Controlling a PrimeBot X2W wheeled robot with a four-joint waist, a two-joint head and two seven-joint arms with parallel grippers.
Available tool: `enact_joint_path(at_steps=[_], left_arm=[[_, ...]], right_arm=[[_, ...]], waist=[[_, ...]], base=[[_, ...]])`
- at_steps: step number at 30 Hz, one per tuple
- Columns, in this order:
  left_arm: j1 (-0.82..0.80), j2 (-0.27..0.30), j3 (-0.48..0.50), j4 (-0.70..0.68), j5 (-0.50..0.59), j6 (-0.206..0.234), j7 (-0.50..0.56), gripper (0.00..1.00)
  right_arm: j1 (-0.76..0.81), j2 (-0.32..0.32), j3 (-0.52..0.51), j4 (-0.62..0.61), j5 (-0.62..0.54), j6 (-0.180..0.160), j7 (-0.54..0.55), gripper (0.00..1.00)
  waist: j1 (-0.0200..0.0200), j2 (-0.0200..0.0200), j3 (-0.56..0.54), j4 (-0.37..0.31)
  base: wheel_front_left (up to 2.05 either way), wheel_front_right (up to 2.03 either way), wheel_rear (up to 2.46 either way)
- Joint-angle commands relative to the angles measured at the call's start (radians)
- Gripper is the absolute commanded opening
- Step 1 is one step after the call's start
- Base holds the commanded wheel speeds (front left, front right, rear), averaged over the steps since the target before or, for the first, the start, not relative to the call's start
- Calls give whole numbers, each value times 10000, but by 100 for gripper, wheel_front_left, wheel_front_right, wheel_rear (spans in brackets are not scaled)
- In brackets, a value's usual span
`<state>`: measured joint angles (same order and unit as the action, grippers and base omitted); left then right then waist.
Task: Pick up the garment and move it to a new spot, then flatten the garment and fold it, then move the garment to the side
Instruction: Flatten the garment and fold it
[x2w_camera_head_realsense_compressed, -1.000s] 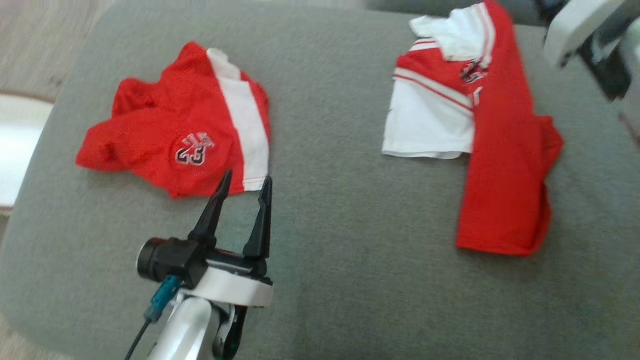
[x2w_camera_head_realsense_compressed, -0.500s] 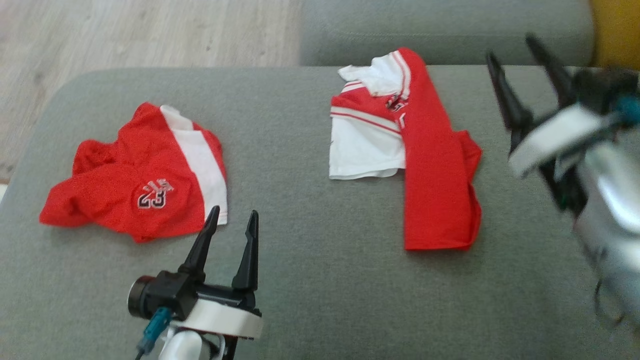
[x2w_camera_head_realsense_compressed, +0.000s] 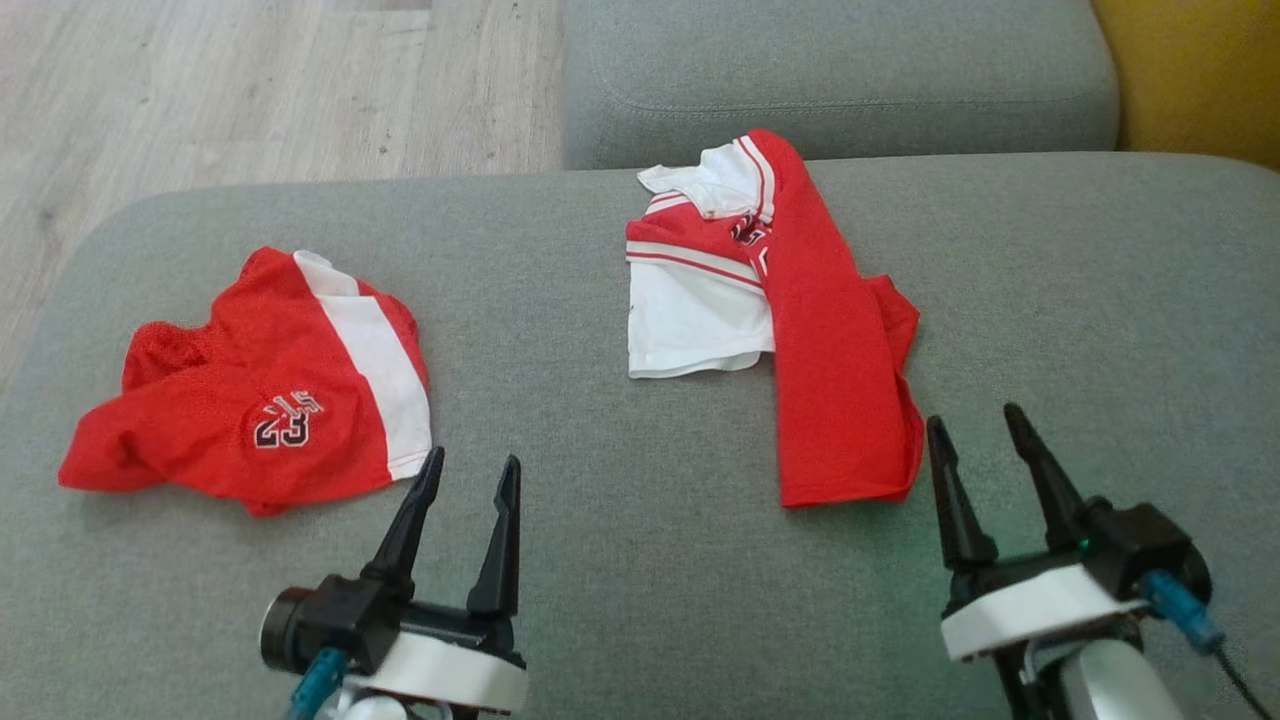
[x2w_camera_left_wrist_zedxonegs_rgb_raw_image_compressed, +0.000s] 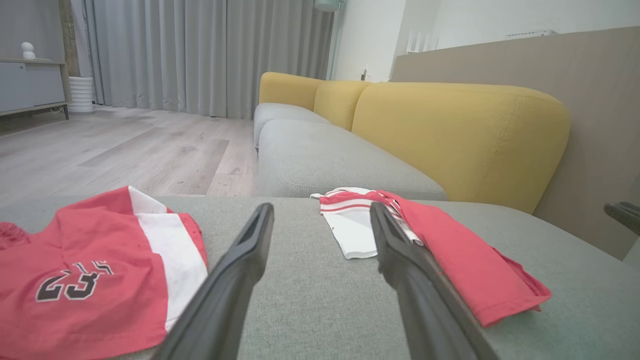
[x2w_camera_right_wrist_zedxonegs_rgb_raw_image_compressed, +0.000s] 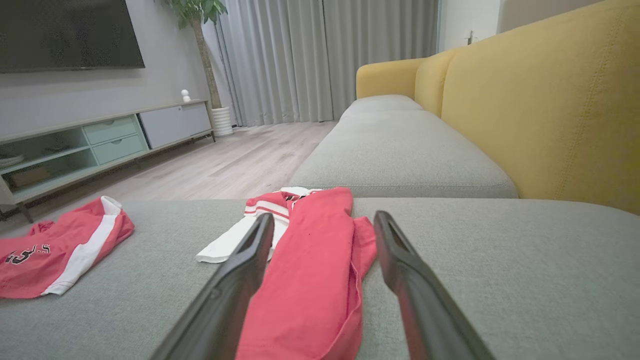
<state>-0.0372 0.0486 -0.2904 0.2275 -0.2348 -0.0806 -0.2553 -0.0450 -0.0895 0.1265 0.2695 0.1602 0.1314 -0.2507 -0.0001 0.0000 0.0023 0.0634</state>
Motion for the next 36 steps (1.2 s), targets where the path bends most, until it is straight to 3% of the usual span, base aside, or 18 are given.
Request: enact_joint_path(at_steps=[1,11,17,23,32,33,34,35,36], left_arm=[[-218,16,275,-310,72,-15,-65,100],[-327,16,144,-253,116,-91,-65,100],[-530,16,-34,-212,39,-89,-65,100],[-761,16,-227,-249,-43,-72,-65,100],[-901,16,-234,-225,-21,-63,-65,100],[-904,16,-229,-212,-15,-63,-65,100],[-906,16,-223,-198,-6,-63,-65,100],[-907,16,-210,-184,2,-61,-65,100],[-915,16,-206,-173,7,-63,-65,100]], right_arm=[[-259,77,116,-478,-161,-7,-110,100],[-168,286,839,-141,-922,-7,-101,100],[-717,221,1423,1139,-1364,-7,46,100],[-1401,199,1345,2735,-1689,-7,28,100],[-1908,260,1367,4362,-1338,-7,181,100],[-1961,266,1408,4462,-1257,-7,152,86],[-2024,271,1453,4548,-1185,-7,121,33],[-2088,274,1511,4626,-1122,-7,95,0],[-2154,276,1575,4698,-1070,-7,72,0]], waist=[[1,0,20,8],[1,0,313,345],[1,0,783,758],[1,0,1175,1212],[1,0,1378,1291],[1,0,1381,1268],[1,0,1380,1239],[1,0,1373,1198],[1,0,1372,1166]], base=[[0,0,0],[0,0,0],[0,0,0],[0,0,0],[0,0,0],[0,0,0],[0,0,0],[0,0,0],[0,0,0]])
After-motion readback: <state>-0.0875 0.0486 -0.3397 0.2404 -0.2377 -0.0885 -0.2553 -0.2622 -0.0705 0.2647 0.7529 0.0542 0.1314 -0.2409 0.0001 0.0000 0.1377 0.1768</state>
